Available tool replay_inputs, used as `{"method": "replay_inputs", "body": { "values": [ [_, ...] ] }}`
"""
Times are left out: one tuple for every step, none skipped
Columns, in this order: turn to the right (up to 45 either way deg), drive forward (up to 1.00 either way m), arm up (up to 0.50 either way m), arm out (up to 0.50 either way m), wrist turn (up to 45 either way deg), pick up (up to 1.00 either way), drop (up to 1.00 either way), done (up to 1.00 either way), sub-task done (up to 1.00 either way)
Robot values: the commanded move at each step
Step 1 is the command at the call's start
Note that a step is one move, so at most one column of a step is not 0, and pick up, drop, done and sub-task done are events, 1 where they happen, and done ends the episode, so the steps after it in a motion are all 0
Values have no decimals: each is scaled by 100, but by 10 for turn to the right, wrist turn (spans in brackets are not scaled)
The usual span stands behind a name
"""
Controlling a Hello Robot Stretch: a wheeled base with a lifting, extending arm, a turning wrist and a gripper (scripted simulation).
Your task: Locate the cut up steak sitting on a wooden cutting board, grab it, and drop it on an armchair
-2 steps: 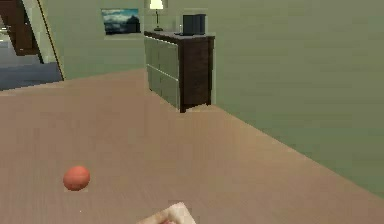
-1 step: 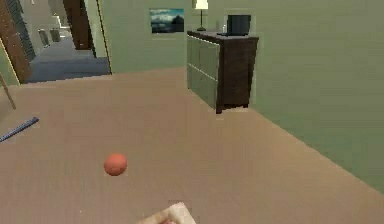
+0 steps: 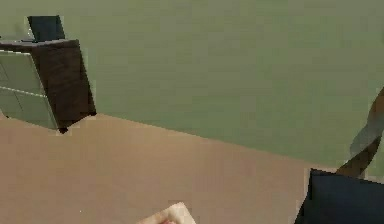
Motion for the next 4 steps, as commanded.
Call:
{"method": "replay_inputs", "body": {
  "values": [
    [420,0,0,0,0,0,0,0,0],
    [-450,0,0,0,0,0,0,0,0],
    [-330,0,0,0,0,0,0,0,0],
    [0,0,0,48,0,0,0,0,0]
  ]
}}
